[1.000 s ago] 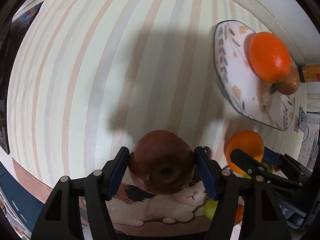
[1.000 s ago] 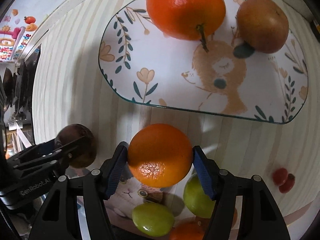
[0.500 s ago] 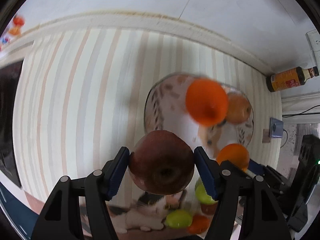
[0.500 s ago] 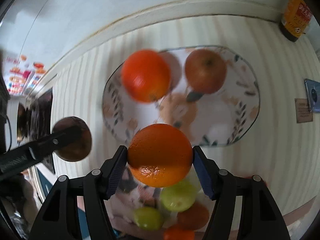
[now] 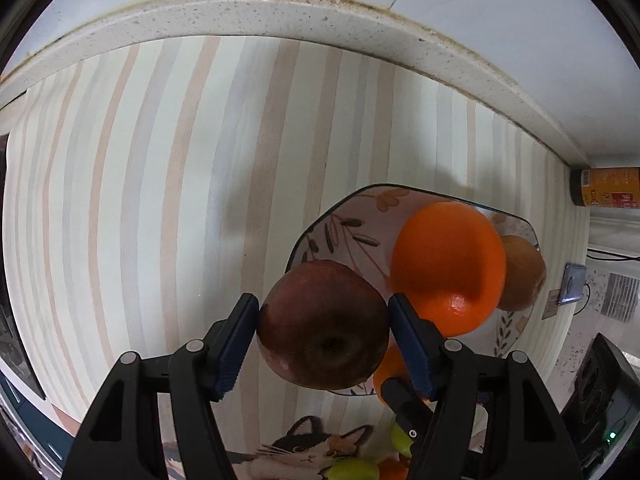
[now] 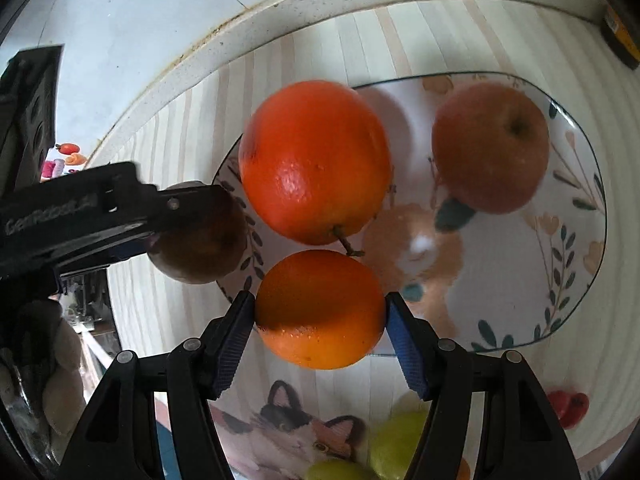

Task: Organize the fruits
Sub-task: 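Place the brown fruit and tangerine onto the deer plate and release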

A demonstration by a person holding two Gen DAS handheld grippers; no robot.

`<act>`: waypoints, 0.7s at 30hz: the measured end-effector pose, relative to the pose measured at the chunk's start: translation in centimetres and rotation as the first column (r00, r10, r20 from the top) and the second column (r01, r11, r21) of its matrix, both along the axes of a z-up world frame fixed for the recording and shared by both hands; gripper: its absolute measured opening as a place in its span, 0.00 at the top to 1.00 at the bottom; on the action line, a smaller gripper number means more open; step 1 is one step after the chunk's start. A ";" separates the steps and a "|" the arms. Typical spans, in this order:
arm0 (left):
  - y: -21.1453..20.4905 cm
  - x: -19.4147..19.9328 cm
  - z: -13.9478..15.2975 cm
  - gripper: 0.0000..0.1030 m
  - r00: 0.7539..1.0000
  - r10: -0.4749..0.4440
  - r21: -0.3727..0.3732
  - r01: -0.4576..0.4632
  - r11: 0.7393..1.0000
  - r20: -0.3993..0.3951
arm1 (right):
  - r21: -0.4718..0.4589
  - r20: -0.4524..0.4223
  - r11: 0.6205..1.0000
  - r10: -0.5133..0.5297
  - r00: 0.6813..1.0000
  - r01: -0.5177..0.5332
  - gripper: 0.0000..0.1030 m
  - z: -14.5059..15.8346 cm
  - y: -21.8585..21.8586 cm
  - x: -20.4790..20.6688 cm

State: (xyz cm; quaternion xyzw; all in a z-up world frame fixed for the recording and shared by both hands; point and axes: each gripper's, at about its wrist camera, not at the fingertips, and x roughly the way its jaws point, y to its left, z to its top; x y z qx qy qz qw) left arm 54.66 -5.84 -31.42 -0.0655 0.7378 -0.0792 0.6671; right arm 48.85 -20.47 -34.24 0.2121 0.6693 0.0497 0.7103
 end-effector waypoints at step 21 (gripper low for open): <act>1.0 -4.3 6.1 0.07 0.981 -0.058 0.084 0.043 0.996 0.187 | -0.229 0.045 0.973 -0.003 0.999 0.014 0.10 5.5 -3.3 -3.0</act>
